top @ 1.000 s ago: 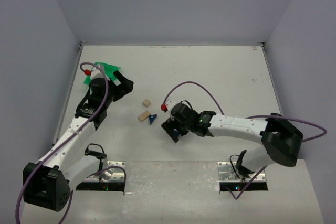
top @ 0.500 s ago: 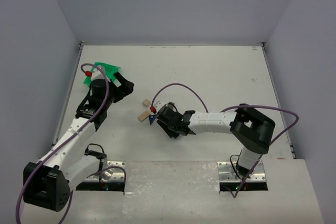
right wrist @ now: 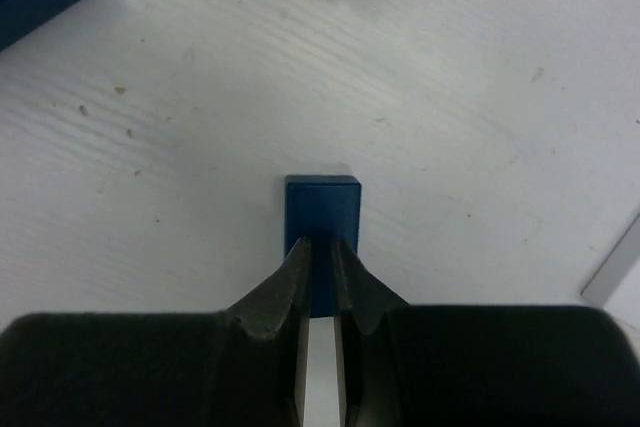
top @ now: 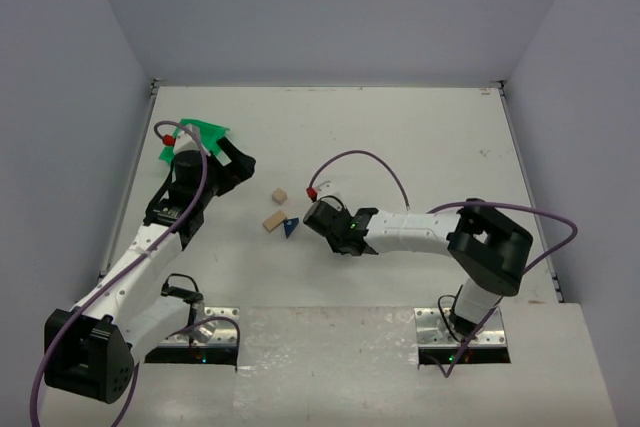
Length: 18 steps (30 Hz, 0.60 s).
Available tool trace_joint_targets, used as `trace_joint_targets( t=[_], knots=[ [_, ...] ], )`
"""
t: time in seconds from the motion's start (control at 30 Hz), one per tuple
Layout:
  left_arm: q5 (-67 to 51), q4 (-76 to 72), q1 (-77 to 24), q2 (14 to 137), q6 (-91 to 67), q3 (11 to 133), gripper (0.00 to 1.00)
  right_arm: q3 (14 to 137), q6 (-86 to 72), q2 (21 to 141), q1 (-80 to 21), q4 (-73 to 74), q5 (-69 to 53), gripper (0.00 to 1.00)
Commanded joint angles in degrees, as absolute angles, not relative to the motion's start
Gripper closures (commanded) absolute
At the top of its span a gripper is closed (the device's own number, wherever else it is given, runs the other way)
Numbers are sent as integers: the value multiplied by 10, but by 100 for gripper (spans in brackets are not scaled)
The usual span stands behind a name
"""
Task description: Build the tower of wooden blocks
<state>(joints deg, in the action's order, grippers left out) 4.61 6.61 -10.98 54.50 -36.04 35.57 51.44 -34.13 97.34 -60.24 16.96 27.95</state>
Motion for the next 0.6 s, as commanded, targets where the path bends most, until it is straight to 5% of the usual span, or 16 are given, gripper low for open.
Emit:
trace_joint_targets(
  t=[0.0, 0.27, 0.57],
  knots=[
    [37, 41, -116, 539, -364, 355, 0, 490, -407, 902, -552, 193, 337, 88],
    [34, 39, -116, 543, -364, 357, 0, 446, -336, 854, -508, 127, 229, 84],
    [34, 39, -116, 539, -364, 354, 0, 473, -267, 907, -535, 93, 140, 47]
  ],
)
